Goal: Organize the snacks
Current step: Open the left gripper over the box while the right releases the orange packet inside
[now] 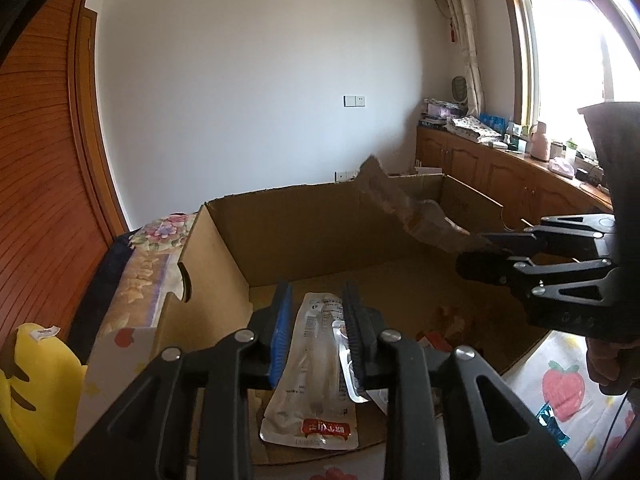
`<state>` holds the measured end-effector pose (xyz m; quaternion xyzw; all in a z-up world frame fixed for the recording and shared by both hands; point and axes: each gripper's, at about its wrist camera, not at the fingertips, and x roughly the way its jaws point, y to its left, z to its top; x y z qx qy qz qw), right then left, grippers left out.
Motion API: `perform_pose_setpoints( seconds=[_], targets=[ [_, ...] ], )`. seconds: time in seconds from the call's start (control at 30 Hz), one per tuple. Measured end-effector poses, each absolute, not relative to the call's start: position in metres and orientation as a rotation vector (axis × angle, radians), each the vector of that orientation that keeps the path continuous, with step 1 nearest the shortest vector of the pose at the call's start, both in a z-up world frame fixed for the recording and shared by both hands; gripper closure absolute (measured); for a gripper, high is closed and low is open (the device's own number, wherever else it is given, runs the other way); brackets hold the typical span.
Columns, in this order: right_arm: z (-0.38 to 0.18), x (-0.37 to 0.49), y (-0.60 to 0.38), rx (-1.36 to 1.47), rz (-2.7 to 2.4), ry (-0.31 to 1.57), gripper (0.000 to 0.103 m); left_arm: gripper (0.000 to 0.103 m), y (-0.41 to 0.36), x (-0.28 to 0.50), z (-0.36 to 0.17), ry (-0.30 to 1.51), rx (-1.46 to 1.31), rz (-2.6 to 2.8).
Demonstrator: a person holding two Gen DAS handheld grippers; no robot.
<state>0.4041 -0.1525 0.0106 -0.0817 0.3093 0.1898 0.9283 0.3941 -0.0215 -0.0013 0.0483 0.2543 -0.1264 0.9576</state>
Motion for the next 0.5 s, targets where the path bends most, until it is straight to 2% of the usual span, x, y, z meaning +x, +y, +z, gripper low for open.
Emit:
perform_pose_setpoints(
  seconds=[0.37,0.5],
  targets=[
    [-0.005,0.414,-0.155,-0.148,0.396,0.702,0.072,0.070,-0.023,0.390,0.000,0.513,0.102,-0.264],
    [-0.005,0.415,-0.158,-0.137,0.393,0.717,0.068,0.070,-0.022,0.379,0.006,0.512,0.107,-0.257]
  ],
)
